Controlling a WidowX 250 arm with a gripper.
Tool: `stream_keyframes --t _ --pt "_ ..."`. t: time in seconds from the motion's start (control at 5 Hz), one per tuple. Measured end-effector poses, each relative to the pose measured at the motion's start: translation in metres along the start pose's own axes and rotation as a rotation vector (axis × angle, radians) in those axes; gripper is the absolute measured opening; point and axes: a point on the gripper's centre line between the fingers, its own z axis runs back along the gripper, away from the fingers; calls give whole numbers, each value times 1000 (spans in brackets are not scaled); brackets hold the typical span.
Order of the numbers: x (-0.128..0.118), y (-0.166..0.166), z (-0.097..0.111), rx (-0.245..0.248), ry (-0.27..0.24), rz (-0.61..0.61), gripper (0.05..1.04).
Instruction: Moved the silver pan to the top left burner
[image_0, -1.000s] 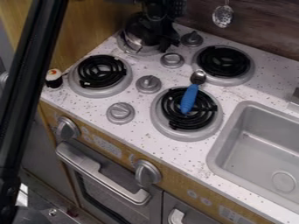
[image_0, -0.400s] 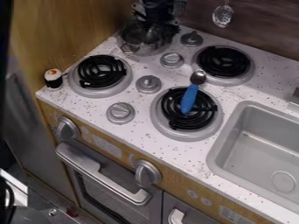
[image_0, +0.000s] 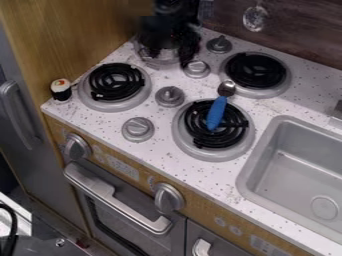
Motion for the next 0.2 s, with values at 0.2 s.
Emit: stream_keyframes --t 0.2 --pt "-27 -9 -3 -39 81 23 1000"
